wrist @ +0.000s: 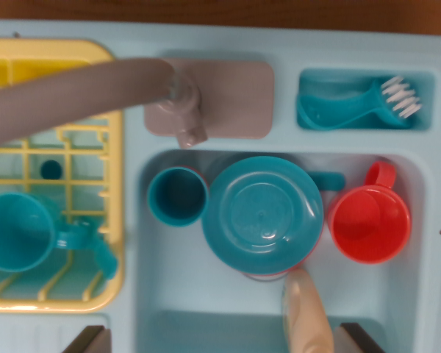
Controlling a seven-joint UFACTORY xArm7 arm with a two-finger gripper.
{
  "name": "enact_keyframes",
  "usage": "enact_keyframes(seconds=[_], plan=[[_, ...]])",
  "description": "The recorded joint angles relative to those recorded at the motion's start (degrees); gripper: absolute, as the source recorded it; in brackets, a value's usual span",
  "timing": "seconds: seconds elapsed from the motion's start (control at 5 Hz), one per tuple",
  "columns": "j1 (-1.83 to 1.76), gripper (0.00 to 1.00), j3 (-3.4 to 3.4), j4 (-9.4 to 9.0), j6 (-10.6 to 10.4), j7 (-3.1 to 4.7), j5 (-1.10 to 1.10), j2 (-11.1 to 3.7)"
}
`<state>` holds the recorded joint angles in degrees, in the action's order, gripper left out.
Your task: Pick detergent from the sink
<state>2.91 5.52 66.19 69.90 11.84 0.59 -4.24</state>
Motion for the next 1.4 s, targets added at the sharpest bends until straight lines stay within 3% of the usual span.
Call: enact_keyframes(seconds=[0.2,0.4,0.6,0.8,1.0,1.2,1.4], plan=[[0.0,0.0,0.0,0.0,0.0,0.0,0.0,0.0],[0.37,0.0,0.56,-2.68,-2.53,1.58,-0.15,-0.18],[0.37,0.0,0.56,-2.68,-2.53,1.58,-0.15,-0.18],[0.72,0.0,1.1,-5.28,-4.98,3.11,-0.3,-0.36],[0.72,0.0,1.1,-5.28,-4.98,3.11,-0.3,-0.36],[1.06,0.0,1.61,-7.74,-7.3,4.56,-0.44,-0.52],[1.06,0.0,1.61,-7.74,-7.3,4.56,-0.44,-0.52]])
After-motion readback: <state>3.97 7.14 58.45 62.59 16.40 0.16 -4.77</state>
